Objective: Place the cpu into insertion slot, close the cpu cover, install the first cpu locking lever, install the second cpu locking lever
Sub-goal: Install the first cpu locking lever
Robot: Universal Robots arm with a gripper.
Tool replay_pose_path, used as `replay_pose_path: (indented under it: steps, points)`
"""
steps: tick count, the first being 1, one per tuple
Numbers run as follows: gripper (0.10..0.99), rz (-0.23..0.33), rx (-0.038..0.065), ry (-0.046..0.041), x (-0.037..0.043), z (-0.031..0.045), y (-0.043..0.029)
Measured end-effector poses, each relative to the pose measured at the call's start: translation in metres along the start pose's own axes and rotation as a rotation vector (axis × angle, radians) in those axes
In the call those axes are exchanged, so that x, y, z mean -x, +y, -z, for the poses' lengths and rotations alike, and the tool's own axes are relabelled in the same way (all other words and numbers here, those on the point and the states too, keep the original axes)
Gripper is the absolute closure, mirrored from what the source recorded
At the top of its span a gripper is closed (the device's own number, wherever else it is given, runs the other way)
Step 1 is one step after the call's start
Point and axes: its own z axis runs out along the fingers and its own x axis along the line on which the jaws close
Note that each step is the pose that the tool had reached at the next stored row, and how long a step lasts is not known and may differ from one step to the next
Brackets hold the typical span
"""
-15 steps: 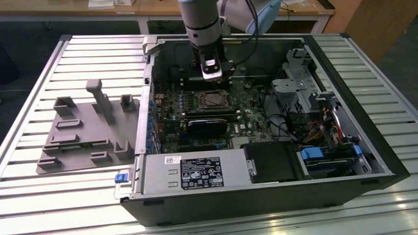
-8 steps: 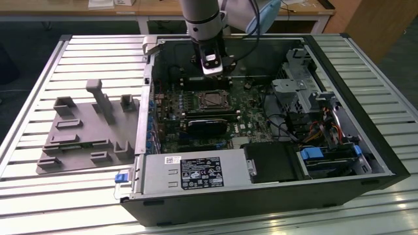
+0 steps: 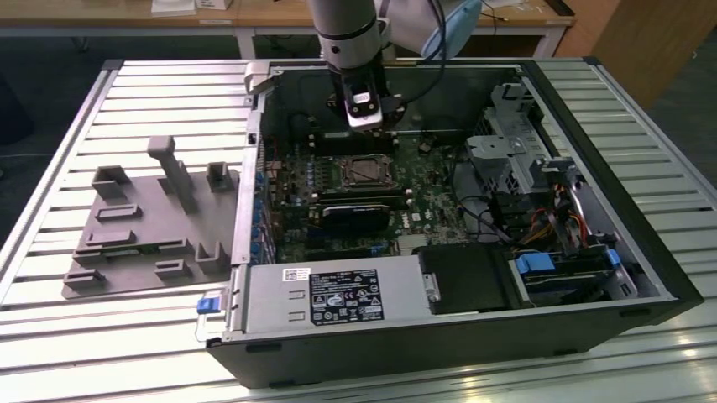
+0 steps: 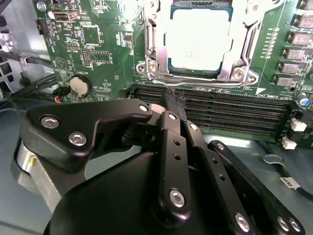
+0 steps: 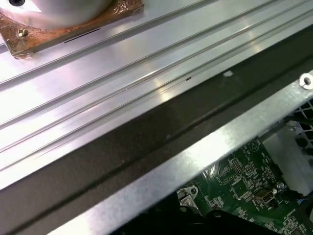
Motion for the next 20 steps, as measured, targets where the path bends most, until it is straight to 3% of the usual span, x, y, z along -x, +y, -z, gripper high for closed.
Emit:
replay_pose_path:
  steps: [3,6,11,20]
  points:
    - [0.984,0.001,-0.003,0.0004,0.0,-0.0001,0.0]
    - [0.984,0.002,-0.019,0.005,0.0006,-0.0007,0.0001]
    - [0.984,0.008,-0.062,0.0141,0.0022,-0.0013,0.0004]
    - [0.984,0.021,-0.153,0.029,0.007,-0.0021,-0.0011]
